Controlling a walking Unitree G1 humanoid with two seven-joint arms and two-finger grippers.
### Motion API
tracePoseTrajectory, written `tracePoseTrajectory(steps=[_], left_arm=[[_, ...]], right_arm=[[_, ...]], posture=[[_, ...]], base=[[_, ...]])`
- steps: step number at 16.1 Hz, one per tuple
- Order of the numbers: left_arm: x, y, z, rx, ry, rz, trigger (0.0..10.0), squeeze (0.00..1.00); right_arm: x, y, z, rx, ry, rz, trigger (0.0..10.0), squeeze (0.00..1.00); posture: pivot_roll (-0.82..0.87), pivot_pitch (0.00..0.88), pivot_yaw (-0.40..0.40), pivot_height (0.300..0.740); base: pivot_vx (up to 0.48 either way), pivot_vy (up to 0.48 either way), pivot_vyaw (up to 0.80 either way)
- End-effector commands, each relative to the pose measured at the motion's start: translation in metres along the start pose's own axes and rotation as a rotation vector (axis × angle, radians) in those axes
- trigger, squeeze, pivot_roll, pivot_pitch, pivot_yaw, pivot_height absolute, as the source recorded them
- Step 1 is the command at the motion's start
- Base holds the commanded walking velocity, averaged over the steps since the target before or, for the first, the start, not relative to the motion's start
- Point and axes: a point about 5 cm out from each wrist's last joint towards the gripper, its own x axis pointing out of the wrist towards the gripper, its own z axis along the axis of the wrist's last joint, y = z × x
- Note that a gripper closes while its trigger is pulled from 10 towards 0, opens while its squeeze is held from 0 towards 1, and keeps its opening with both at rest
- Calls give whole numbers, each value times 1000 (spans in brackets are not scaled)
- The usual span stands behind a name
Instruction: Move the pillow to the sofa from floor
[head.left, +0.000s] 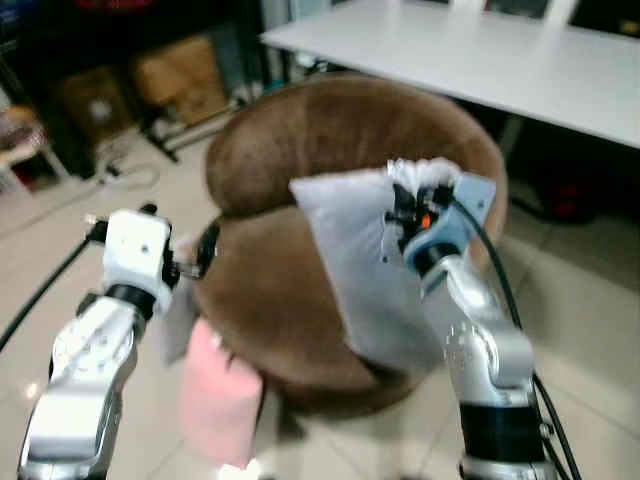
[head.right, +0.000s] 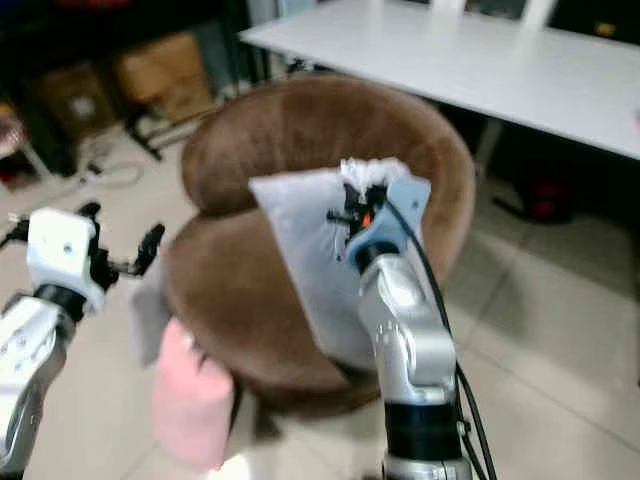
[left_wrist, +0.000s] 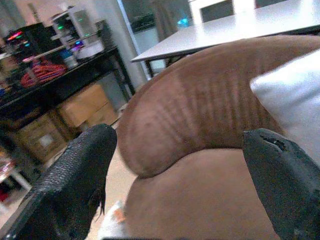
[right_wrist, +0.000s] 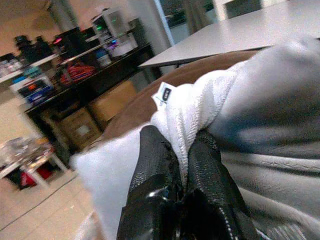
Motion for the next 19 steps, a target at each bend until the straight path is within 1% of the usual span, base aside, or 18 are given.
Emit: tracePoseTrajectory(steps=[1,4,5,7,11,19], left_arm=[[1,-5,3,-7,-15,-25,10000,0],[1,-5,3,-8,-15,-32,10000,0],[1,-5,3,-6,-15,-34,10000,0],[0,-5,3,-3,-14,-34,10000,0],[-2,-5,2,3,-10,-40,10000,0],[-1,-6,3,4,-9,-51,10000,0]], right_arm=[[-1,0,15,-3,-75,12,10000,0],[0,3,15,-13,-71,33,10000,0],[0,7,15,-4,-72,61,10000,0],[0,10,16,-7,-75,71,10000,0],[2,8,17,0,-79,54,10000,0],[2,11,12,-16,-47,73,10000,0]], posture=[[-109,0,48,740],[-108,0,48,740],[-104,0,45,740],[-99,0,41,740],[-93,0,39,740],[-98,0,42,740]], base=[[337,0,0],[337,0,0],[330,0,800],[321,0,753],[305,0,0],[299,0,0]])
